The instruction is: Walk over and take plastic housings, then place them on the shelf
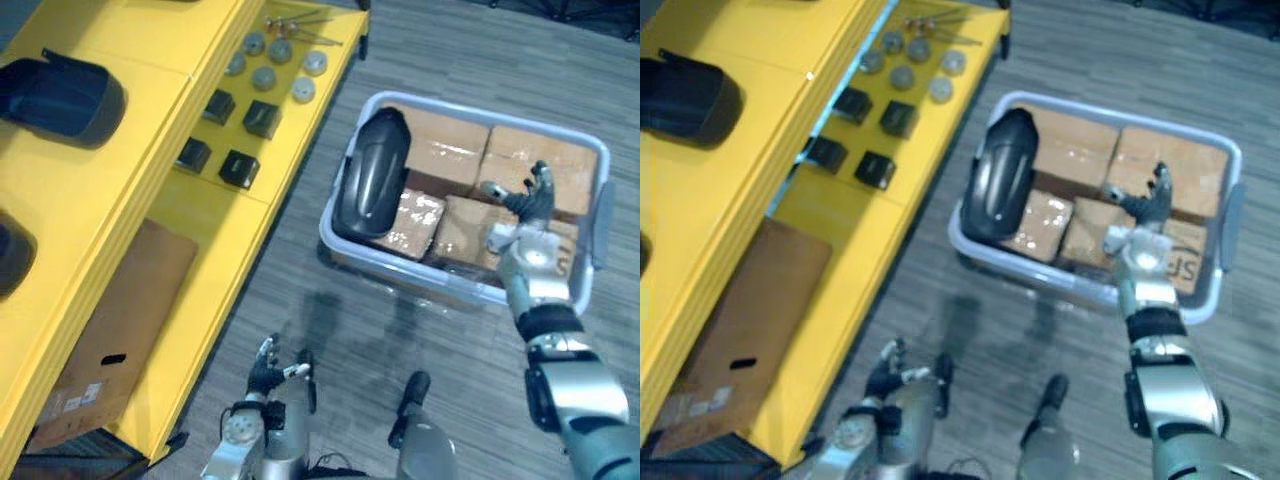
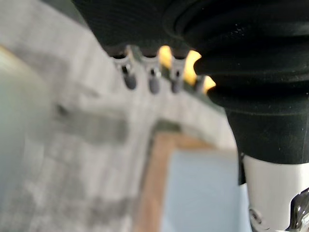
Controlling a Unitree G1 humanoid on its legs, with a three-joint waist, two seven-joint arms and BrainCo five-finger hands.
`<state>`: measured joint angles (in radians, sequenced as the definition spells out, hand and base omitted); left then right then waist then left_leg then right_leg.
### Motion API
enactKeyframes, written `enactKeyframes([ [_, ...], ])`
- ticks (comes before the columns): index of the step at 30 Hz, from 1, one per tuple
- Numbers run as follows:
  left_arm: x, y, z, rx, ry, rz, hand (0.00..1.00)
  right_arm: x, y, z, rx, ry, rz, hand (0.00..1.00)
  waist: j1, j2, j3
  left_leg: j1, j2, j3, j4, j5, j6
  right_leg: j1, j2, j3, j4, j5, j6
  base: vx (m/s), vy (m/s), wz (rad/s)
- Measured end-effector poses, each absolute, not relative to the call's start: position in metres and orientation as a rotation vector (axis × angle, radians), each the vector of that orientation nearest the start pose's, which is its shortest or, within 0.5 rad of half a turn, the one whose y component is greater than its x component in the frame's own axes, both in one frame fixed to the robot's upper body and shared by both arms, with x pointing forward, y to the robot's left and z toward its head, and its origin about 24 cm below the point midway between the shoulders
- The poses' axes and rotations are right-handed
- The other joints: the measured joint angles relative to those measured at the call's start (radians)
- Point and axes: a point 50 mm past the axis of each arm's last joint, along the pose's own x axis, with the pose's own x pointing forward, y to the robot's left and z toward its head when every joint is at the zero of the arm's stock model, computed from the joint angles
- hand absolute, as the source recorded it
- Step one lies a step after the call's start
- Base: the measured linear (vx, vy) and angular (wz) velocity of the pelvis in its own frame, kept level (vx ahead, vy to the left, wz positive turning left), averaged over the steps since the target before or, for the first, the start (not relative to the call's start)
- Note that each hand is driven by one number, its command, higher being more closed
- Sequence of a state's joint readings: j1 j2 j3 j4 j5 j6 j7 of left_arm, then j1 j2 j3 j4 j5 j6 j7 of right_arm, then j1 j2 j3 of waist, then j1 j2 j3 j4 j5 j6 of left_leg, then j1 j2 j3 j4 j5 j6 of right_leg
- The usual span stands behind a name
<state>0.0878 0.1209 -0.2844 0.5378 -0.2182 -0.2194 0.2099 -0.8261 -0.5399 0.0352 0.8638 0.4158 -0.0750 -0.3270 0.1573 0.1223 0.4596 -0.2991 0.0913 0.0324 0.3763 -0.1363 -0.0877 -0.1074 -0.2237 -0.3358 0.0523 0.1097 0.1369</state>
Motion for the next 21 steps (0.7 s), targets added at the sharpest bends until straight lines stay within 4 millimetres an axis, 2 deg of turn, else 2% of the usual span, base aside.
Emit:
enactKeyframes([
  [2, 0.189, 0.143, -0.084, -0.016, 0.442, 0.069, 0.00, 0.383, -0.284, 0.162, -0.073, -0.067, -0.509, 0.00, 0.015, 0.024, 0.022, -0.025, -0.002, -0.013, 0.035, -0.009, 0.011, -0.014, -0.006, -0.019, 0.028, -0.009, -0.003, -0.10, 0.054, 0.13],
  [5, 0.189, 0.143, -0.084, -0.020, 0.428, 0.061, 0.00, 0.384, -0.291, 0.164, -0.105, -0.024, -0.512, 0.00, 0.048, 0.034, 0.033, -0.052, -0.004, -0.025, 0.056, -0.008, 0.012, -0.036, -0.013, -0.030, 0.057, -0.024, -0.001, -0.10, 0.036, 0.11],
  [7, 0.188, 0.140, -0.084, -0.036, 0.416, 0.047, 0.00, 0.384, -0.297, 0.168, -0.119, -0.013, -0.517, 0.00, 0.052, 0.053, 0.043, -0.055, -0.016, -0.045, 0.064, -0.006, 0.015, -0.036, -0.028, -0.053, 0.091, -0.043, 0.002, -0.09, 0.025, 0.23],
  [10, 0.188, 0.139, -0.083, -0.043, 0.402, 0.037, 0.00, 0.387, -0.294, 0.176, -0.144, -0.022, -0.501, 0.00, 0.053, 0.054, 0.042, -0.074, -0.022, -0.053, 0.060, 0.002, 0.017, -0.054, -0.037, -0.065, 0.111, -0.052, 0.002, -0.05, 0.014, 0.14],
  [12, 0.188, 0.138, -0.083, -0.057, 0.401, 0.032, 0.00, 0.388, -0.298, 0.184, -0.181, -0.012, -0.499, 0.00, 0.064, 0.055, 0.042, -0.081, -0.026, -0.056, 0.049, 0.018, 0.016, -0.067, -0.043, -0.069, 0.114, -0.052, 0.002, -0.01, 0.003, 0.07],
  [15, 0.188, 0.136, -0.083, -0.083, 0.404, 0.018, 0.00, 0.390, -0.298, 0.193, -0.219, -0.027, -0.497, 0.00, 0.074, 0.070, 0.049, -0.081, -0.025, -0.064, 0.050, 0.022, 0.015, -0.067, -0.043, -0.075, 0.126, -0.055, 0.001, 0.01, -0.004, 0.07],
  [21, 0.187, 0.134, -0.084, -0.104, 0.406, 0.014, 0.00, 0.391, -0.301, 0.190, -0.274, 0.053, -0.519, 0.00, 0.083, 0.075, 0.047, -0.081, -0.031, -0.077, 0.043, 0.029, 0.012, -0.083, -0.062, -0.085, 0.179, -0.087, 0.001, 0.00, 0.000, 0.08],
])
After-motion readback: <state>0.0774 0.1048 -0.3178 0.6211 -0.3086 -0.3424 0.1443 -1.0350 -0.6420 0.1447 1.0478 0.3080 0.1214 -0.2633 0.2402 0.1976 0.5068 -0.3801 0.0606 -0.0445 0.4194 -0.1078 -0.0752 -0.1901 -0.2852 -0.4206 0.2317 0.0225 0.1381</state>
